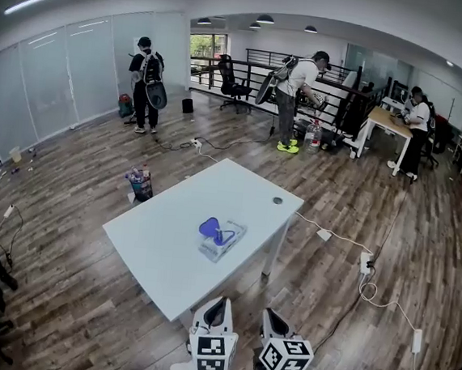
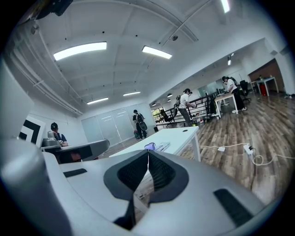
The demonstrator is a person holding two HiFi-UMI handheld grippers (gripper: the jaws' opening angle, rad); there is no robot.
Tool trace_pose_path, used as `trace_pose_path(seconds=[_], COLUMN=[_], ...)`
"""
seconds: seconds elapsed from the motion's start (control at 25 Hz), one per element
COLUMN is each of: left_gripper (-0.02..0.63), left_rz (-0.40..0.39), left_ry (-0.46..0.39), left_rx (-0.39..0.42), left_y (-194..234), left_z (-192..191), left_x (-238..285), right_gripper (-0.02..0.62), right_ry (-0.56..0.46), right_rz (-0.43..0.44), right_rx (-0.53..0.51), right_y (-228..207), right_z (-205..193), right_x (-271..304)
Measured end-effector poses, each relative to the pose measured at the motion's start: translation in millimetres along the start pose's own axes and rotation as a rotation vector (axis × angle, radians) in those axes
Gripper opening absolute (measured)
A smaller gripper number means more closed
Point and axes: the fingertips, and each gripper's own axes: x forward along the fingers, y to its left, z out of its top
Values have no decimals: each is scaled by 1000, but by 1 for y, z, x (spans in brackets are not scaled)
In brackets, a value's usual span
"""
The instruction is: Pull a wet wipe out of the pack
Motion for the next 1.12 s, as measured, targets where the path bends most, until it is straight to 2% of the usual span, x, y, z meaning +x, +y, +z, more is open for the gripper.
trace_pose_path(seconds=[0.32, 0.64, 1.12], left_gripper=[0, 0, 0], left_rz=[-11, -1, 24], left_ry=[-2, 1, 10], left_rx=[-17, -49, -27], left_y=[5, 12, 24], left_z=[4, 3, 5], left_x=[29, 45, 45], right_gripper=[9, 9, 9], right_ry=[2, -14, -14], right_rz=[-14, -17, 15], right_rx=[13, -16, 8], right_y=[-11, -13, -5], right_z=[5, 20, 21], right_x=[24, 38, 52])
